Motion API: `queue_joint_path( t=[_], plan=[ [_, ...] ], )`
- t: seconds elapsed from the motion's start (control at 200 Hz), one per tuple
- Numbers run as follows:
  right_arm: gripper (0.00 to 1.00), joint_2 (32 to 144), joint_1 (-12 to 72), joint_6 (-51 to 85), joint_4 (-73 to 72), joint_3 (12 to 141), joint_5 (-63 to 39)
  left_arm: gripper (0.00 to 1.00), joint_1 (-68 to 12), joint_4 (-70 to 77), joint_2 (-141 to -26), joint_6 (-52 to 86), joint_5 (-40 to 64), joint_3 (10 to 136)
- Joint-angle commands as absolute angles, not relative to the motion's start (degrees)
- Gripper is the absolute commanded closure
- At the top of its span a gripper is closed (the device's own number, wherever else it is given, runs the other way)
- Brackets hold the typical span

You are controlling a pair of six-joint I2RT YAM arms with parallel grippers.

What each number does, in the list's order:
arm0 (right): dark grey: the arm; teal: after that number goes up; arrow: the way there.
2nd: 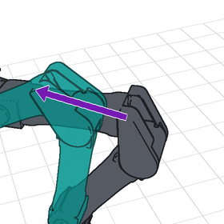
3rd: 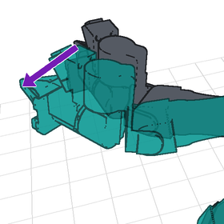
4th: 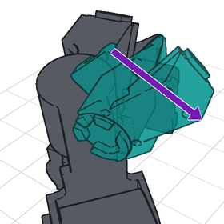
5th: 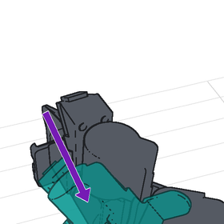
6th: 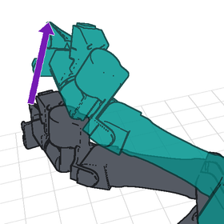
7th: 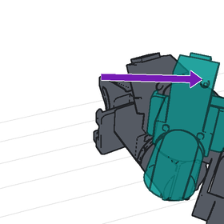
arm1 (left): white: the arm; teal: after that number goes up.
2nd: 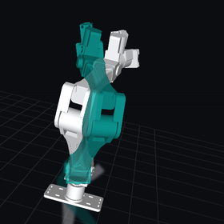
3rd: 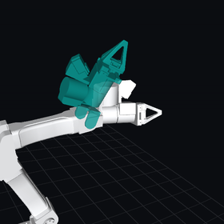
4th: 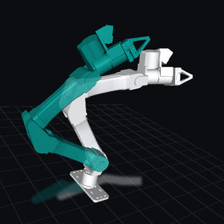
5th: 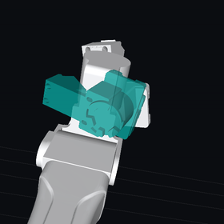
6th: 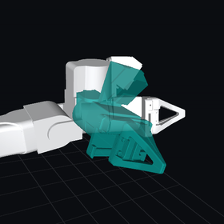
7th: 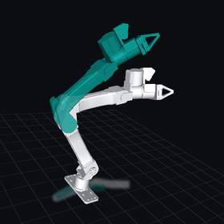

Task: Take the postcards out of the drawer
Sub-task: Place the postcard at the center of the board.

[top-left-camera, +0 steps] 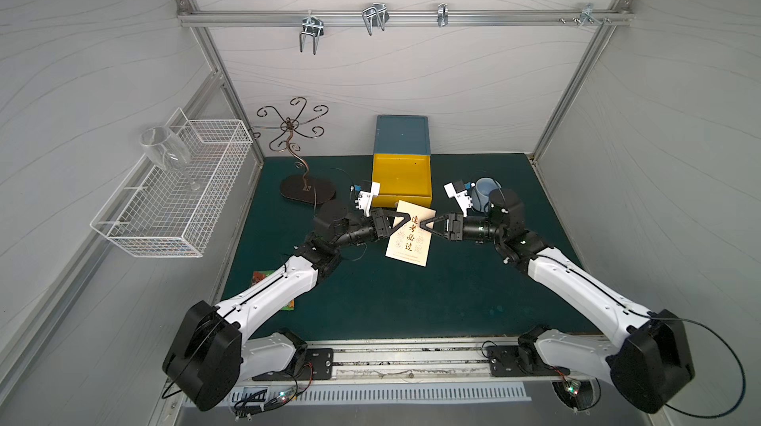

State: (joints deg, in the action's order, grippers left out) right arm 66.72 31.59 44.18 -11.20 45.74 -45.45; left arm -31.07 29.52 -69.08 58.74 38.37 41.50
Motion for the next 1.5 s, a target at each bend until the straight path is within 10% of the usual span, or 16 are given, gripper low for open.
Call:
queue_joint_path(
  t=[0.0, 0.445, 0.71, 1.156, 1.496],
  plan=[
    [0.57, 67.17, 32.39, 46.97, -17.60, 44.45, -45.19, 1.00, -31.21, 35.24, -67.05, 60.23, 38.59, 40.76],
    [1.00, 69.72, 36.40, 49.68, -24.88, 40.31, -43.15, 0.99, -31.17, 35.77, -64.87, 63.31, 36.99, 34.22],
    [1.00, 69.79, 39.17, 46.11, -17.72, 40.91, -39.39, 0.49, -29.53, 20.73, -58.34, 60.30, 31.60, 32.01],
    [1.00, 78.61, 49.75, 42.84, -1.83, 48.01, -24.95, 0.30, -18.39, -25.73, -43.24, 39.02, 8.20, 42.04],
    [1.00, 97.38, 60.99, 51.05, 0.12, 58.69, -16.24, 0.25, -8.69, -30.03, -43.20, 35.18, 6.12, 45.44]
  ],
)
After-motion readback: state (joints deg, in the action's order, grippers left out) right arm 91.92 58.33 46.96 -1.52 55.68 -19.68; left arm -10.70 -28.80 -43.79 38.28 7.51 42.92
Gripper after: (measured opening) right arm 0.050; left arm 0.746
